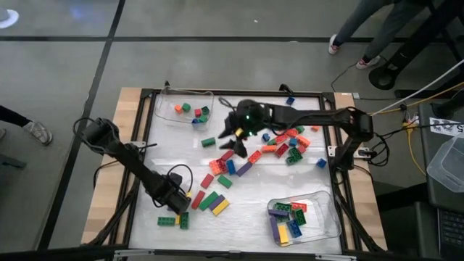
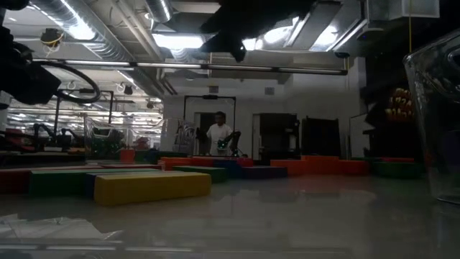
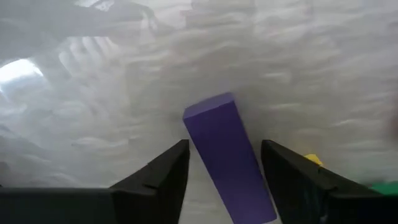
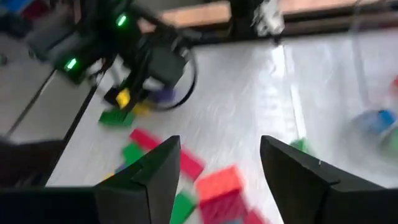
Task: Sort blocks by size
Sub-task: Put the rectangular violet block into the bottom transparent bin
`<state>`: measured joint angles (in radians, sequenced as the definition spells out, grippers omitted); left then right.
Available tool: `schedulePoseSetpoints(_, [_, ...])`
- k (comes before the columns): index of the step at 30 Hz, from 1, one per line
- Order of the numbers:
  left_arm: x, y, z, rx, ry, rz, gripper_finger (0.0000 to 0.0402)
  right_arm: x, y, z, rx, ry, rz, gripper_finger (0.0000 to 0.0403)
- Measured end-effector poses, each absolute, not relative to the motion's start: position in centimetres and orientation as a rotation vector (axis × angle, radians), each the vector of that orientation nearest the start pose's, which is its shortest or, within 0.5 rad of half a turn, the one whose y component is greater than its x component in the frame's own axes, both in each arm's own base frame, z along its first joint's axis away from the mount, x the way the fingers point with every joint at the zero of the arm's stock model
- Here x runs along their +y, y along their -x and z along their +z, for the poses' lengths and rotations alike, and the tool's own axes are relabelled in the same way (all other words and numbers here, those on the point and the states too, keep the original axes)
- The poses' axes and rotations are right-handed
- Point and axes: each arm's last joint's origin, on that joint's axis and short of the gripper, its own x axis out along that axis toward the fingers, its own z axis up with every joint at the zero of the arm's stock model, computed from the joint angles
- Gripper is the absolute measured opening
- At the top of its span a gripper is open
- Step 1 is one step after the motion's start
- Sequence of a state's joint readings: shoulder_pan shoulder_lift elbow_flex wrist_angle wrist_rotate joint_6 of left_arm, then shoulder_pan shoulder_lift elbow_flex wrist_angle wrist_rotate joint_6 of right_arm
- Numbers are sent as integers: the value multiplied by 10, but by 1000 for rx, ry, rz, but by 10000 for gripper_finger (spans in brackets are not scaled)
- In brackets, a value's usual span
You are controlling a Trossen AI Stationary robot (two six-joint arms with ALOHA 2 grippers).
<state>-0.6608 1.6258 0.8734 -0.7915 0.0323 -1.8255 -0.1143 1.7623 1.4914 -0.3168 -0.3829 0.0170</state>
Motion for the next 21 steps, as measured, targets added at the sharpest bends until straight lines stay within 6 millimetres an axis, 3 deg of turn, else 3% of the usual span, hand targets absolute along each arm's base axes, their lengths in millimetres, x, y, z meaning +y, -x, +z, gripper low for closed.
schedulePoseSetpoints(6, [-158,-203,147,1372,897,855,79,20,-383,298,765,-94,253,221])
schedulePoseSetpoints(13, [-152,-212,152,1322,882,778,79,102,-359,282,929,152,184,221])
schedulePoseSetpoints(17, [-148,-222,168,1264,920,634,79,143,-343,271,900,333,173,221])
schedulePoseSetpoints(21, [-142,-232,187,1162,952,463,81,171,-328,260,864,445,182,221])
